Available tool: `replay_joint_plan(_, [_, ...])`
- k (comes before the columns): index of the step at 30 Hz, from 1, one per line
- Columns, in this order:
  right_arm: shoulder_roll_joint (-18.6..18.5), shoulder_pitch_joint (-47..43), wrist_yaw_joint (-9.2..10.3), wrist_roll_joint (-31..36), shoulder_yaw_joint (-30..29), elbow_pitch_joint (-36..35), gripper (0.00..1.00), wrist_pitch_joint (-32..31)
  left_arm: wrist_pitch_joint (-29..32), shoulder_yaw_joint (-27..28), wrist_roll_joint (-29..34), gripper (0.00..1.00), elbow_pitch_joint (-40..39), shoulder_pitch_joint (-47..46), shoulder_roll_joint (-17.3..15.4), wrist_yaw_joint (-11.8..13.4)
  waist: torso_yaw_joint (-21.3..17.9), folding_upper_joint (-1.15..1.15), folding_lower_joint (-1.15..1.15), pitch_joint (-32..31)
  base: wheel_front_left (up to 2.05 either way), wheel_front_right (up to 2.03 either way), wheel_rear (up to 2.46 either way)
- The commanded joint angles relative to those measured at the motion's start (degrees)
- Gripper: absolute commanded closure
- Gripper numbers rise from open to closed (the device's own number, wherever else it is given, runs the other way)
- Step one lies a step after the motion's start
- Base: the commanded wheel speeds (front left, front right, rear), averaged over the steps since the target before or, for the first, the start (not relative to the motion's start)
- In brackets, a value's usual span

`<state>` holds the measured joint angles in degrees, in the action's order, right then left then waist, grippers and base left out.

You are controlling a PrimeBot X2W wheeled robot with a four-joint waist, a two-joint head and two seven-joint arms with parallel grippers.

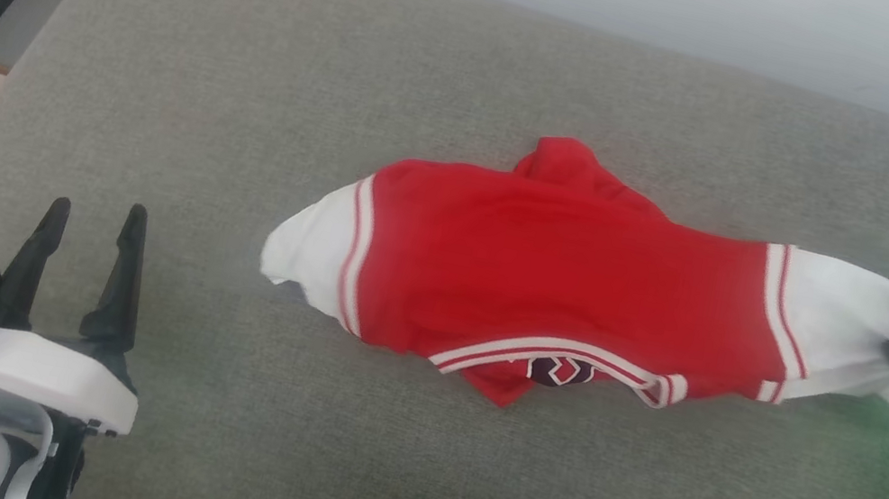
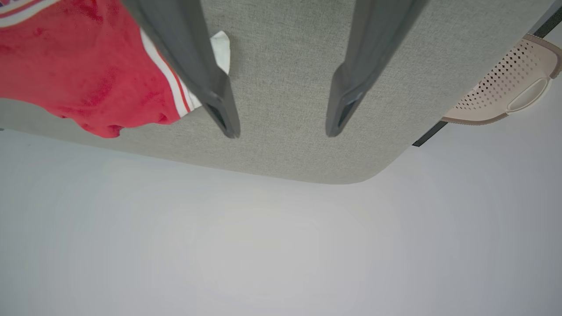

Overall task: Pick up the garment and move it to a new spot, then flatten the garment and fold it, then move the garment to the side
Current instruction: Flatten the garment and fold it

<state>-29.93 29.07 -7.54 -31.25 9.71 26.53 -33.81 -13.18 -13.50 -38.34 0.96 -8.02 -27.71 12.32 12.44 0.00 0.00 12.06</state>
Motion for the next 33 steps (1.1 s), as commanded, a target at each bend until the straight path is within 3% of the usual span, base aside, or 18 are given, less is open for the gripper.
replay_joint_plan(1, [-1.34,-1.39,0.1,-0.57,-0.23,-1.47,1.0,-1.08,0.22,0.24,-0.33,0.0,-0.25,0.99,-0.14,-0.15,-0.45,0.0,0.0,-0.35,0.0,0.0,0.0])
replay_joint_plan(10, [-7.89,-10.06,0.1,-3.39,-5.16,-9.62,1.0,-9.99,0.85,-0.09,-0.6,0.0,-1.09,1.6,-0.79,-0.13,-1.34,0.0,0.0,-1.11,0.0,0.0,0.0])
replay_joint_plan(18, [-5.33,-11.74,0.1,-0.12,-8.16,-5.93,0.97,-7.61,1.12,-0.55,-0.72,0.0,-1.21,0.77,-0.78,-0.28,-1.48,0.0,0.0,-0.65,0.0,0.0,0.0])
replay_joint_plan(20, [-3.85,-10.63,0.1,0.54,-7.97,-3.76,0.75,-6.18,1.28,-0.77,-0.64,0.0,-1.09,0.23,-0.79,-0.44,-1.46,0.0,0.0,-0.44,0.0,0.0,0.0])
replay_joint_plan(23, [-1.76,-8.93,0.09,1.05,-7.15,0.37,0.52,-4.83,1.51,-0.93,-0.77,0.0,-0.91,-0.44,-0.91,-0.51,-1.61,0.0,0.0,-0.2,0.0,0.0,0.0])
replay_joint_plan(24, [-1.07,-8.28,0.09,1.04,-6.93,1.66,0.07,-4.36,1.63,-1.05,-0.83,0.0,-0.93,-0.57,-0.95,-0.62,-1.67,0.0,0.0,-0.16,0.0,0.0,0.0])
replay_joint_plan(25, [-0.62,-7.61,0.09,1.21,-6.66,2.9,0.0,-3.95,1.82,-1.13,-0.81,0.0,-0.96,-0.68,-1.05,-0.71,-1.73,0.0,0.0,-0.15,0.0,0.0,0.0])
replay_joint_plan(33, [-0.63,-2.84,0.06,0.79,-4.75,5.56,0.0,-1.98,5.46,-2.42,-1.07,0.0,-1.84,-2.74,-2.94,-2.14,-3.51,0.0,0.0,-0.71,0.0,0.0,0.0])
